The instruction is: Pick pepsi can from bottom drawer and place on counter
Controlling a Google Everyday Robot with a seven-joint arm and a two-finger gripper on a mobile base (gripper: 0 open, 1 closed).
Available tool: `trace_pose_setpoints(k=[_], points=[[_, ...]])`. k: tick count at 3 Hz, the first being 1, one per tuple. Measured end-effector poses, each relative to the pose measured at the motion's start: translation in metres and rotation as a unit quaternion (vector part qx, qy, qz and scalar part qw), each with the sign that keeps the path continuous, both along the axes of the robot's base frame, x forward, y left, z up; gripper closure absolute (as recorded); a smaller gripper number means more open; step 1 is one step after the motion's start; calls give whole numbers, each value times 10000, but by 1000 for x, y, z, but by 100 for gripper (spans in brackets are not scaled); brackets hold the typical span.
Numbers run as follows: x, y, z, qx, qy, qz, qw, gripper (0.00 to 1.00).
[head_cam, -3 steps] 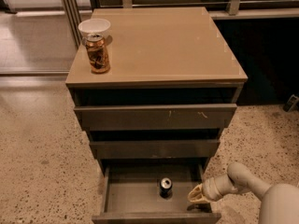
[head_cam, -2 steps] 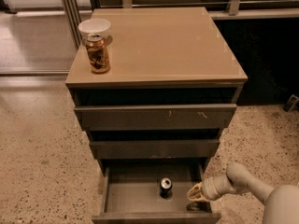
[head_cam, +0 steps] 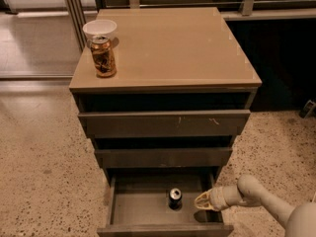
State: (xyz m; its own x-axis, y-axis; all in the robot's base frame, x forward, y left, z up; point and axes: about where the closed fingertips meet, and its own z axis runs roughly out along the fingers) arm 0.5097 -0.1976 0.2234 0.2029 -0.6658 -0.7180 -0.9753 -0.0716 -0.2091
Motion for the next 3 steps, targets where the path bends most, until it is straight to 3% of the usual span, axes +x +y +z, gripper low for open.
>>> trace_pose_setpoints(k=[1, 3], points=[[11, 7, -12, 166, -141, 0, 9998, 36], [34, 18, -39, 495, -120, 21, 9987, 37]])
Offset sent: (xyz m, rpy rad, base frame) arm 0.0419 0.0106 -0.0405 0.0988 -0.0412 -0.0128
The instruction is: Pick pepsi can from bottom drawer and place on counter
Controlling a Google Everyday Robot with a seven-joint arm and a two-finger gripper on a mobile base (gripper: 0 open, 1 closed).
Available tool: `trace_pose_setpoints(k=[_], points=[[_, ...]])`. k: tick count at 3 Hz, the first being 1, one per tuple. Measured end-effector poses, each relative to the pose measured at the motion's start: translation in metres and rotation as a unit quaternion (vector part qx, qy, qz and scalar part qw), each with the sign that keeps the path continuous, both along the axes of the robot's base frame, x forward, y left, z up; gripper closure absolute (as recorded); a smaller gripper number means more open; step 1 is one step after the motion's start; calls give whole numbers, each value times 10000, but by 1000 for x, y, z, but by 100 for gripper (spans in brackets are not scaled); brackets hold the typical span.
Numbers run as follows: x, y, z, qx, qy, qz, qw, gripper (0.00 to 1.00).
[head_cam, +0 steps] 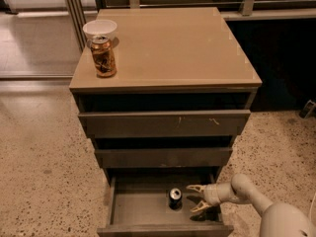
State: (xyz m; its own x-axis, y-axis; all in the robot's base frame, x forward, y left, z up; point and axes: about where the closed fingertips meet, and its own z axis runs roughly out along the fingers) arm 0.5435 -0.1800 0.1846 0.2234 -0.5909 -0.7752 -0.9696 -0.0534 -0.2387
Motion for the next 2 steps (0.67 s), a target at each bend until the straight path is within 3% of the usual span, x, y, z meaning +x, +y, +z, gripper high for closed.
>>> trace_pose_setpoints(k=[2], points=[[19, 22, -8, 237, 37, 179, 9996, 34]])
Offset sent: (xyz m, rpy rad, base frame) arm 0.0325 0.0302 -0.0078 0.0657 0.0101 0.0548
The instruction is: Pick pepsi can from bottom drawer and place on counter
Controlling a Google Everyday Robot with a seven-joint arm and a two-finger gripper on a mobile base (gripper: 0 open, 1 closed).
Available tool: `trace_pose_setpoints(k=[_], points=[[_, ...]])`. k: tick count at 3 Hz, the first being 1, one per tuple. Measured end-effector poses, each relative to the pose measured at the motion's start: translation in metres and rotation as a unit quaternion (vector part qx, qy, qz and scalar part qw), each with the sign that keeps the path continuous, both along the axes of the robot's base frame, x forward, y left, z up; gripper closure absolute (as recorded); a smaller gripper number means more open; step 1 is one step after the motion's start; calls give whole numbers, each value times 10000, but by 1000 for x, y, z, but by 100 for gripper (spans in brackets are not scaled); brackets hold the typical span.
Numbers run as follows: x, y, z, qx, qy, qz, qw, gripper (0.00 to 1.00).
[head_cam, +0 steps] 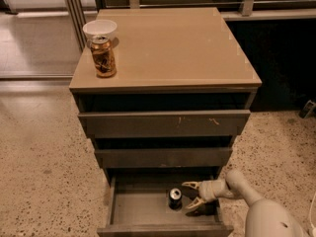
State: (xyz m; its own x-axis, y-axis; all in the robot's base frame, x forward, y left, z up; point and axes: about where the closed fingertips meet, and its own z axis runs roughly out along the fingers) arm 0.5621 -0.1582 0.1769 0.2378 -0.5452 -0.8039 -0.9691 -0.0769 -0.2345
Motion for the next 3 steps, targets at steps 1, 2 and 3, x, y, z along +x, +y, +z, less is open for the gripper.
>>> trace_pose_setpoints(k=[1, 2, 3], points=[[3, 13, -2, 66, 110, 4, 9999, 35], [2, 23, -4, 146, 209, -199, 9995, 28], [1, 34, -5, 215, 241, -513, 9982, 26]])
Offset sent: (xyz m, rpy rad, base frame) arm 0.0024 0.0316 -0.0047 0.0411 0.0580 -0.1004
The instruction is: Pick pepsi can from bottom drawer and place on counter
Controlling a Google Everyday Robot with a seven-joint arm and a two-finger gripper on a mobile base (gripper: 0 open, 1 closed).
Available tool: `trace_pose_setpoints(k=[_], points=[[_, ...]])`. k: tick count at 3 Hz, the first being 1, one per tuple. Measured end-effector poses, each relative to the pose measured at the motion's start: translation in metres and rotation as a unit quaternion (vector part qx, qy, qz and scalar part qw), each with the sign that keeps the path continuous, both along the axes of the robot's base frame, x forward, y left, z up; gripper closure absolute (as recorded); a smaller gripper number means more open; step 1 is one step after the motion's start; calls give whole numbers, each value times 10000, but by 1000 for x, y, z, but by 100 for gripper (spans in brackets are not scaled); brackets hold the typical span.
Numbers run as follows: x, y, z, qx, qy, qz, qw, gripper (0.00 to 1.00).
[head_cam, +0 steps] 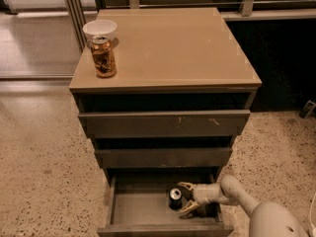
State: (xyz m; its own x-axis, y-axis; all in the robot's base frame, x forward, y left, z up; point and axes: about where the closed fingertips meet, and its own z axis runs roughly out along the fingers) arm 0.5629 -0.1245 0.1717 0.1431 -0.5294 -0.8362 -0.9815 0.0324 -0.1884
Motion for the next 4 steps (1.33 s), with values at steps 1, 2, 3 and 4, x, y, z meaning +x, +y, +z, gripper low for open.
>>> trace_pose_setpoints(k=[1, 2, 3, 4], points=[[2, 11, 0, 37, 44, -153, 9999, 26], [8, 21, -2, 51, 125, -241, 9996, 27], [9, 32, -3, 22, 256, -252, 9994, 46], [9, 32, -3, 22, 256, -251, 9994, 69]])
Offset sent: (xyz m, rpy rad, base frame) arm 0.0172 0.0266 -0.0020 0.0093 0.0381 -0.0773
